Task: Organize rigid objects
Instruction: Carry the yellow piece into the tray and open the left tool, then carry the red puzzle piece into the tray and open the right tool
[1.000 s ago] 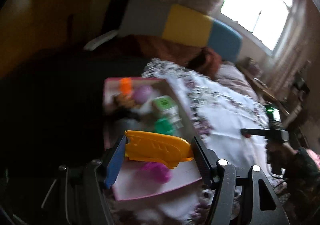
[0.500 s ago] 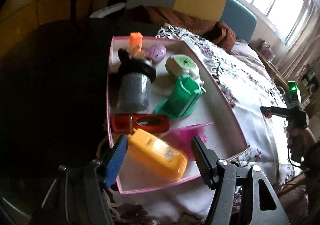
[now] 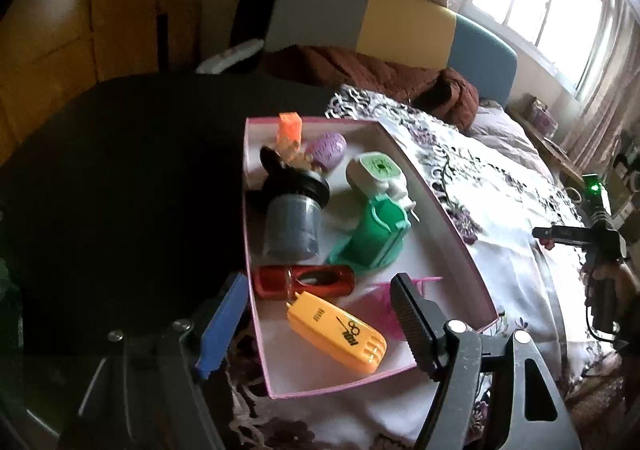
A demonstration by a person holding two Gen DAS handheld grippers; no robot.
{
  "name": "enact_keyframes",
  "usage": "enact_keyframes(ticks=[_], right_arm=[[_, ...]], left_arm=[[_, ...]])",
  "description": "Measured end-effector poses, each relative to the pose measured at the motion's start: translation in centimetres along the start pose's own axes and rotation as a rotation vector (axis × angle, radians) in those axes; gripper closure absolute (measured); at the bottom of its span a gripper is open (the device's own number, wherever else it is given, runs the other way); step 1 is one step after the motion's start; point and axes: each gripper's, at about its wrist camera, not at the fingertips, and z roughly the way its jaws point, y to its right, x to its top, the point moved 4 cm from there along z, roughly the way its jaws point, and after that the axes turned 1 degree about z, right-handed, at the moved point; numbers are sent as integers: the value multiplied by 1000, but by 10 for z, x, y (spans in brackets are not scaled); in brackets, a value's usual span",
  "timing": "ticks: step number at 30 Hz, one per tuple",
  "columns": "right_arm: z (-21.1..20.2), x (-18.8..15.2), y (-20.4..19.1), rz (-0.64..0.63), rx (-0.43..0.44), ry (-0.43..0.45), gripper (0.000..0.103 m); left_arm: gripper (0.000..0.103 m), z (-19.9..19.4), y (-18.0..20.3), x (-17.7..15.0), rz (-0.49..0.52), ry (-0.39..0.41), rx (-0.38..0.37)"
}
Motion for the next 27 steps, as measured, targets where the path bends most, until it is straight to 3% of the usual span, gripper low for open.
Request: enact_keyframes(ticks=[9,14,20,24,27], right_arm=[[-15,-1,-28,-60,77,46,54],[-61,-8,-105,-208,254,135,54],[-87,-33,-220,-444,413,144,54],[-81,-54,-269,-531,447,114,54],[-66,-66,-290,-590,401,82,54]], left_arm=[[24,-6,-1,1,34,21,63],[22,-8,-10,3,6,36,84],[21,-12,-20,0,-18,44,95],[17,-15,-29,0,-40,54,108],[16,-16,-35,-1,-54,57,115]])
